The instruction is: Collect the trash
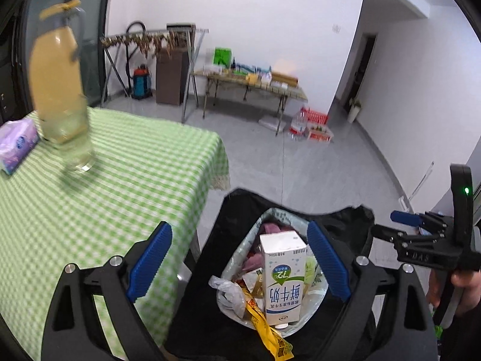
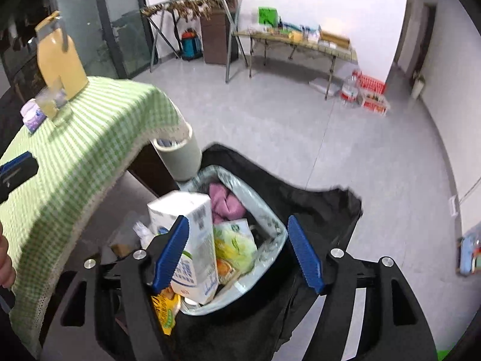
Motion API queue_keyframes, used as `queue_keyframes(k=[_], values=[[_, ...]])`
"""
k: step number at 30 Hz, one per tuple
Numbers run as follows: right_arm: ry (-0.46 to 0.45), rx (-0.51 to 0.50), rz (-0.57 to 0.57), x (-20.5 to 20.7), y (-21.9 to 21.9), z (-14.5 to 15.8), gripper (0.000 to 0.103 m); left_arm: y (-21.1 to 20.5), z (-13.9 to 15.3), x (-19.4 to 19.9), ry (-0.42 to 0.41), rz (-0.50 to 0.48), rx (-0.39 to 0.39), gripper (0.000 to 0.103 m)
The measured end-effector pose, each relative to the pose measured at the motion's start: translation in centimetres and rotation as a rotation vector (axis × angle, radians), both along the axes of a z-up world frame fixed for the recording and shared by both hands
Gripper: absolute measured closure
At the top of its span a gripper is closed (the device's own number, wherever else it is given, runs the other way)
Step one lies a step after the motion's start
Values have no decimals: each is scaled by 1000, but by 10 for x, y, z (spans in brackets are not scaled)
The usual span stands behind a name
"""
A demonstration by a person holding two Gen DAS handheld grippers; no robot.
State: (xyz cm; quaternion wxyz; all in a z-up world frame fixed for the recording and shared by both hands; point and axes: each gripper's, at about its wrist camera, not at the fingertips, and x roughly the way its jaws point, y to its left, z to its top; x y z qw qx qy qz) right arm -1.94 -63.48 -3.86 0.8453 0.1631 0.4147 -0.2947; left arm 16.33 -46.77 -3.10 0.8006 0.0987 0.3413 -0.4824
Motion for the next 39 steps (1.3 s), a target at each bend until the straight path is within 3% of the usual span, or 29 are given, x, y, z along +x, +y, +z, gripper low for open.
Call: queue_keyframes(k=[8, 17, 28, 39], values=[[-58, -177, 115, 36, 60, 61, 33, 85, 51, 7, -76, 91, -145, 10], [-180, -275, 182, 58, 110, 111, 33, 162, 89, 19, -145, 179, -252, 9], [-351, -277, 284, 87, 167, 128, 32, 262, 106, 36, -228, 392, -306, 8], [-428, -273, 382, 122, 226, 130, 29, 333, 114, 47, -305, 525, -305, 8]])
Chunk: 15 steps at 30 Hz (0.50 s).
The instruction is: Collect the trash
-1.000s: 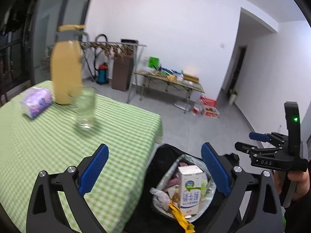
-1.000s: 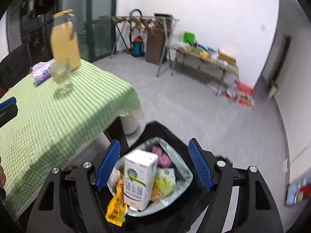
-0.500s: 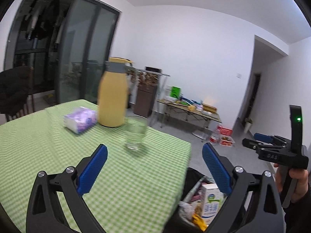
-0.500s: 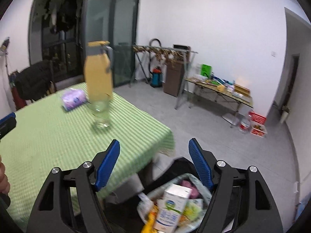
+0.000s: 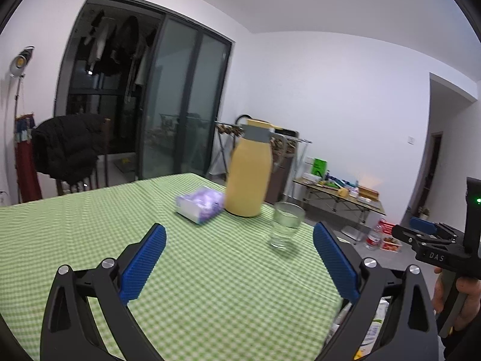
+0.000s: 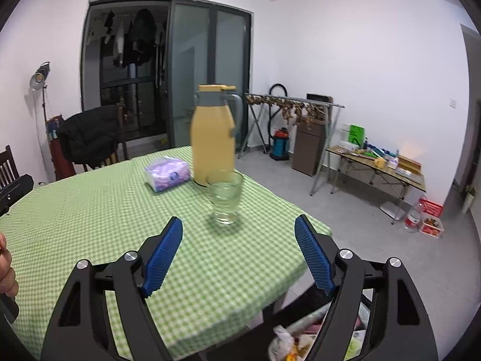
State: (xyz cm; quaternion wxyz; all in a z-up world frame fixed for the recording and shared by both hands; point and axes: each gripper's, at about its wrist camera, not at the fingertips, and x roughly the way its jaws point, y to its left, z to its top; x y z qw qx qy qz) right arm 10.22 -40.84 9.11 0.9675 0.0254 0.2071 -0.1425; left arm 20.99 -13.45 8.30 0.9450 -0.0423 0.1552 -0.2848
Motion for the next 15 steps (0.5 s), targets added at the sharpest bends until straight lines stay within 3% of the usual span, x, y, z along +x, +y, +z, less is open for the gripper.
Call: queue_keyframes(k=[15], values=[[-45, 53, 102, 30, 58, -16, 19, 78, -12, 7, -60, 198, 22, 8]])
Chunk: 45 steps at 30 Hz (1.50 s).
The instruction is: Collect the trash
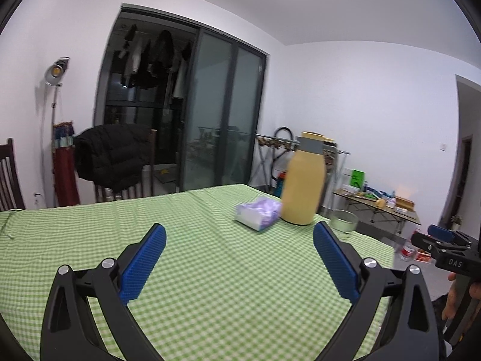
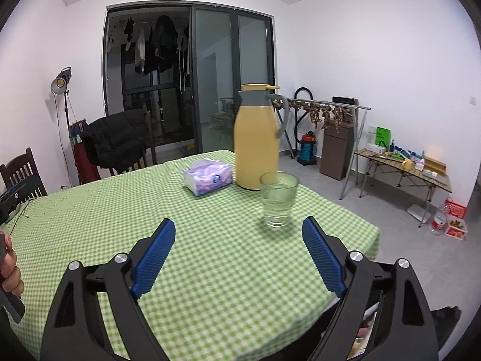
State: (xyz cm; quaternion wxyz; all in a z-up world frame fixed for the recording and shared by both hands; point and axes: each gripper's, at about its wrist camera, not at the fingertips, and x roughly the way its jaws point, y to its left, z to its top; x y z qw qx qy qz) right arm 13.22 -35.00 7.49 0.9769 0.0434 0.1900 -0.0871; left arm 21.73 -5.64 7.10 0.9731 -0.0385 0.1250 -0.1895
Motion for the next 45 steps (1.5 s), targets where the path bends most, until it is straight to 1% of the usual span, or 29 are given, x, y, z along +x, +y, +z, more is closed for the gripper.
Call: queue_keyframes(k=[3, 6, 8, 12, 17, 21, 25, 27, 32, 34, 35, 37, 40, 43, 45], values=[[-36, -15, -12, 3, 12, -7, 18, 12, -3, -4, -19, 29, -4, 8], [-29, -42, -14, 7, 25, -18, 18, 22, -10, -6, 4, 35, -36, 8], [-23, -33, -7, 6, 29, -22, 18, 26, -16, -7, 25, 51, -43, 8], [-25, 4, 18, 0, 35, -28, 18, 29, -18, -21, 10, 91, -29, 8], [-38, 40, 38, -15, 38, -30, 18, 27, -19, -50, -18, 114, -2, 7], [-46, 57, 28, -27, 41, -35, 16, 22, -27, -72, -35, 128, 46, 7], [-50, 69, 33, -40, 44, -38, 16, 20, -24, -98, -62, 155, 65, 7], [-56, 66, 44, -45, 47, -37, 16, 18, -21, -110, -74, 156, 68, 7], [-70, 8, 67, -67, 59, -34, 16, 13, -17, -148, -103, 151, 91, 7], [-63, -29, 55, -76, 64, -32, 14, 13, -17, -161, -88, 176, 97, 7], [-55, -42, 38, -80, 65, -31, 13, 16, -18, -167, -80, 173, 83, 7], [-34, -59, 2, -89, 67, -32, 12, 24, -18, -179, -70, 171, 67, 7], [-25, -83, -21, -112, 73, -35, 12, 39, -15, -199, -66, 217, 86, 7], [-73, -55, -34, -135, 85, -32, 12, 55, -17, -223, -45, 255, 106, 7], [-98, -15, -9, -146, 91, -30, 12, 63, -21, -236, -32, 275, 109, 7]])
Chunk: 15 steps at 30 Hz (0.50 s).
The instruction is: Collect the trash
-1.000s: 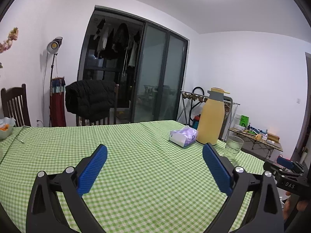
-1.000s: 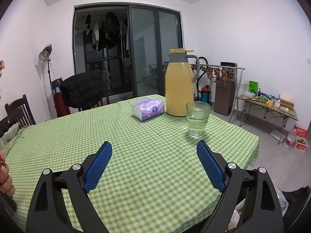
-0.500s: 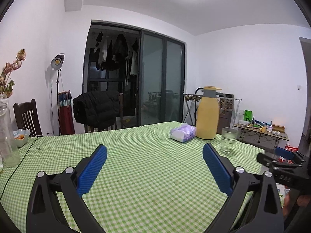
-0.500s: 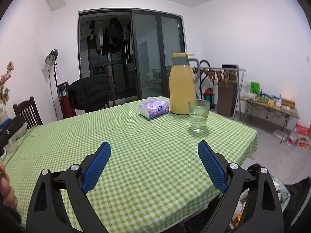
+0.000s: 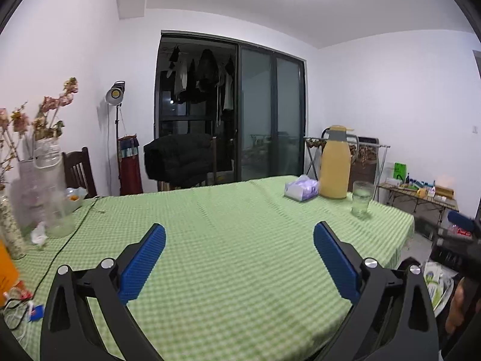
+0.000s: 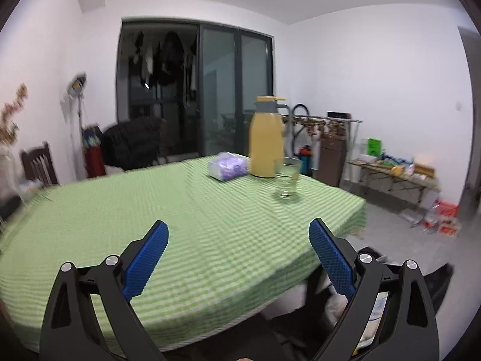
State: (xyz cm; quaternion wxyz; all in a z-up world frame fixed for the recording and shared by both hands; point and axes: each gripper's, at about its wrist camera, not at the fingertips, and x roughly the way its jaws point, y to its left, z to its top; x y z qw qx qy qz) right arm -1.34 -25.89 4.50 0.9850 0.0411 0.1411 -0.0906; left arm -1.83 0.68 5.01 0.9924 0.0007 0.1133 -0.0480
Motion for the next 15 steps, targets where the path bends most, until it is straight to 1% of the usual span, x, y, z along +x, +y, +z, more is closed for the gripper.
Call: queue_keyframes(k=[2, 3, 4, 6, 9, 12, 15], values=[[15, 24, 42, -10, 9, -4, 12, 6, -1, -9, 8, 6, -26, 7], [21, 31, 48, -15, 12, -8, 12, 8, -1, -16, 5, -14, -40, 7], [22, 28, 37, -22, 16, -11, 12, 8, 0, -19, 1, -22, -39, 7], [1, 24, 29, -29, 20, -13, 11, 5, 5, -24, -25, -16, -12, 7], [-16, -8, 37, -30, 27, -11, 10, -1, 14, -27, -68, -28, 14, 7], [-14, -30, 61, -28, 28, -7, 10, 1, 19, -29, -77, -35, -2, 7], [-45, -52, 48, -31, 26, 0, 10, 3, 20, -32, -80, -38, -22, 7]])
